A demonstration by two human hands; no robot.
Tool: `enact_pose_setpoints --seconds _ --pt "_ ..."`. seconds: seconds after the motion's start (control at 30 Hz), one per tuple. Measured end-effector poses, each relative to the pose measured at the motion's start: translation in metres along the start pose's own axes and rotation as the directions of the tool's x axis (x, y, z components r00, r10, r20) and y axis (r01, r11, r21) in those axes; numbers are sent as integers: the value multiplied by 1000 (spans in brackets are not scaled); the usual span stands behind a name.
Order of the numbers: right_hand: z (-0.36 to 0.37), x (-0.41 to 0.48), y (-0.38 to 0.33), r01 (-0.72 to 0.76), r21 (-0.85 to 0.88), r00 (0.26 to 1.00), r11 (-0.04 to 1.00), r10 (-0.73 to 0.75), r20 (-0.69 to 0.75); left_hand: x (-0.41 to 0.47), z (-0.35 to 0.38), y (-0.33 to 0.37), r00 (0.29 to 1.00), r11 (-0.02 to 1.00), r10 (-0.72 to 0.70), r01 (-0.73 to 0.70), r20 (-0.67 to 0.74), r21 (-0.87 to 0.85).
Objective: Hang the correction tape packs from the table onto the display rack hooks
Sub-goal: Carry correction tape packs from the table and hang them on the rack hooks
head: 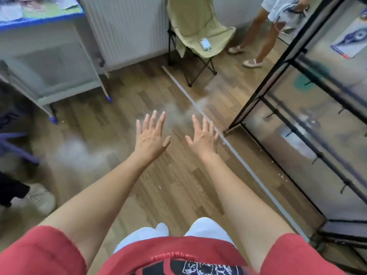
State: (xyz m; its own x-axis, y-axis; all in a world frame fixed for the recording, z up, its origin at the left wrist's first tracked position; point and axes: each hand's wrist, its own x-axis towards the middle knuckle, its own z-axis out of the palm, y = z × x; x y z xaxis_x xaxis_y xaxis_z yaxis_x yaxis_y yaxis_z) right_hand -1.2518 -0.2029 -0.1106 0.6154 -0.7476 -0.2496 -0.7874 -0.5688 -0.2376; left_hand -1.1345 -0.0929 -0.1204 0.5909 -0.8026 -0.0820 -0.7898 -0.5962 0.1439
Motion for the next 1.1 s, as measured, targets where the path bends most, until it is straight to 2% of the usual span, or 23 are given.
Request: enact_pose_setpoints --seconds 0.27,0.67,0.9,1.1 --pt "32 70 -145 230 -38 965 972 -223 141 23 -10 -139 958 958 -287 287 -7 -14" --pt "37 226 -333 532 -112 841 839 -508 184 126 -54 -301 813 815 -579 576 -68 -64" --pt "37 297 -431 594 -53 793 803 -572 210 186 -73 -385 743 747 -665 659 -81 -88" --pt "40 372 -523 582 -26 802 813 -570 178 256 -96 -482 738 746 -666 658 -107 -100"
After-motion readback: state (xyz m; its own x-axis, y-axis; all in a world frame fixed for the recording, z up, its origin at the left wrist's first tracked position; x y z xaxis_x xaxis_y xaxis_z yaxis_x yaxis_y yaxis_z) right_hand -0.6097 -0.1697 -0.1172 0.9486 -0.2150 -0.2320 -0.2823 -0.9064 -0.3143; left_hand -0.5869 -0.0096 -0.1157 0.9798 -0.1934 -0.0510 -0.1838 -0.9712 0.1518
